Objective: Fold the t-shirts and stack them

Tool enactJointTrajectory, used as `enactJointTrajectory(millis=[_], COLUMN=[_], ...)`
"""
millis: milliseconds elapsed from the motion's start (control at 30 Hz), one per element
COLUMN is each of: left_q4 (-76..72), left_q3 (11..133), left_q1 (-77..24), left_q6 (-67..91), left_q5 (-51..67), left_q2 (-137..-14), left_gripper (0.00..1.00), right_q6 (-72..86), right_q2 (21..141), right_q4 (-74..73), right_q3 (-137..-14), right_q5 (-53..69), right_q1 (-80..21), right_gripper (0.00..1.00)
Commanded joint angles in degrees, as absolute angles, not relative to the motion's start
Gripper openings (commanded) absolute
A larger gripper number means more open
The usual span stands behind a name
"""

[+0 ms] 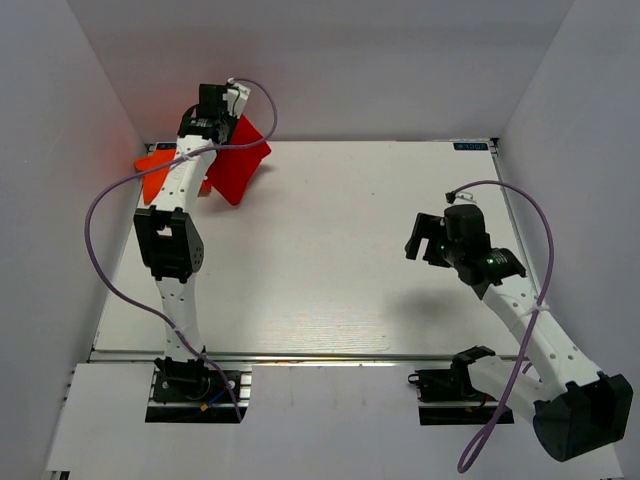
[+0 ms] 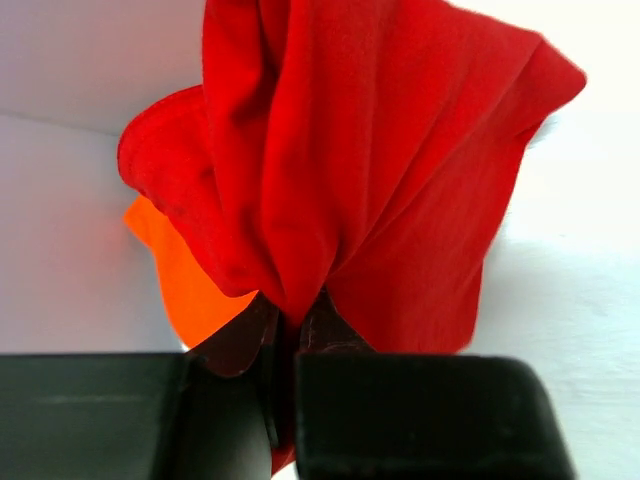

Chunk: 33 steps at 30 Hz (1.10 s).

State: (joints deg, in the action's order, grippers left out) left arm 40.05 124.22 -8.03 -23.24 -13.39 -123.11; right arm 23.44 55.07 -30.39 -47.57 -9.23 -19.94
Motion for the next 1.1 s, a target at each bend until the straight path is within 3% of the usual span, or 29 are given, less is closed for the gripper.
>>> enactJointTrajectory(millis=[0,667,900,933,967,1000,1067], left_q4=[38.2,23.4,20.7,20.7,20.7,21.4,22.0], left_q3=[128.0,126.8,127.9,128.8,129.8,130.6,131.7], left_q1=[-4.8,10.3,11.3,11.3,11.3,11.3,11.3], left_q6=[-25.8,-17.2,-14.6,-13.9,-12.8,-12.3,-11.4], left_q5=[-14.7,-9.2,-15.3,-17.6,-18.8,-19.3,-21.8], left_q2=[-122.3,-128.1,-133.7,-134.5,-135.3,-136.0,-136.7], left_gripper=[0.00,0.00,0.04,0.13,0.35,0.99,1.00], right_q6=[23.6,23.6,23.6,23.6,23.6,23.7,23.6], right_q2=[58.0,70.0,72.1,72.2,72.5,73.1,73.9], right_q4=[-31.2,-24.5,-23.5,-23.3,-23.4,-23.6,-24.7], right_q3=[-51.2,-53.8,-54.9,-55.0,-55.1,-55.3,-55.9], right_q5=[-9.7,-4.8,-4.7,-4.8,-4.8,-4.7,-4.0], right_q1=[-19.8,-20.1,-20.1,-20.1,-20.3,-20.2,-20.2], right_gripper=[0.90,0.90,0.90,0.90,0.90,0.90,0.90])
